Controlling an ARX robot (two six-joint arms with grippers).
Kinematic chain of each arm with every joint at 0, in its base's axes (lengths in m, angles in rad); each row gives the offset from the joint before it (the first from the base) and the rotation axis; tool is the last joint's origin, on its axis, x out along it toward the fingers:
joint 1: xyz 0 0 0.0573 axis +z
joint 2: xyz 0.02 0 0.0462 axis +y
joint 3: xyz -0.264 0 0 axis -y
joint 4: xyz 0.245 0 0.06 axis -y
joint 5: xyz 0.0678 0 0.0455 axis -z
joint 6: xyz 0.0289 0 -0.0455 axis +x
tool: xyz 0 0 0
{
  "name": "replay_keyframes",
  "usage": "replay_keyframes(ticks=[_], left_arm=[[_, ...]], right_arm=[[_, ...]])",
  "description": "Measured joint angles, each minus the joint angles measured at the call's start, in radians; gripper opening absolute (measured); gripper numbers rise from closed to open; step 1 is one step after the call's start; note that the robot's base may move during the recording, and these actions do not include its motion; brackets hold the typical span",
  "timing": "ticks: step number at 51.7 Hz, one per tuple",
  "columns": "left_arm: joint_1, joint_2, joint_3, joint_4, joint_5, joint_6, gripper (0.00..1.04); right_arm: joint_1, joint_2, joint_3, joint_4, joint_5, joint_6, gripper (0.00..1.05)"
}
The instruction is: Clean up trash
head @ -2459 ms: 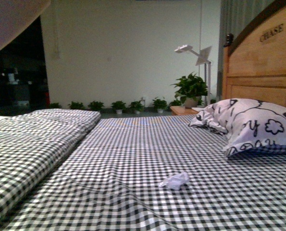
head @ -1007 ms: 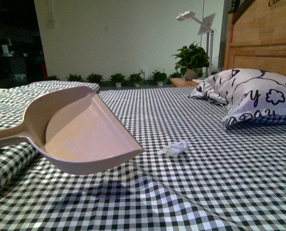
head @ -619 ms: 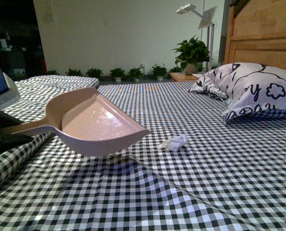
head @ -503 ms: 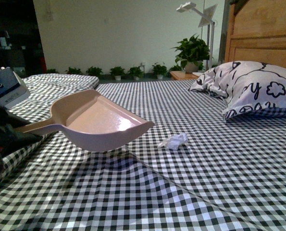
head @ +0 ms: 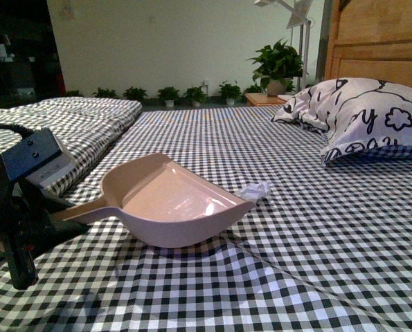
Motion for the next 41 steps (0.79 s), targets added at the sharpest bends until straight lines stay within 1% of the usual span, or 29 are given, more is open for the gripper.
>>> replay_keyframes(ticks=[8,17,28,41], left_arm=[[-0.003,0.009,-0.028,0.05,-0.002,0.002,0.29],[-0.028,0.011,-0.053,0.074,-0.013,0.002,0.29],[-0.059,0.033,-0.064,0.068,-0.042,0.002,0.29],[-0.056,0.051,-0.046,0.001,-0.073,0.008,0.29]], right_arm=[[0.0,0.0,0.0,0.0,0.0,0.0,0.21],[0.0,0.0,0.0,0.0,0.0,0.0,0.21],[0.0,0.0,0.0,0.0,0.0,0.0,0.21],[0.0,0.0,0.0,0.0,0.0,0.0,0.21]])
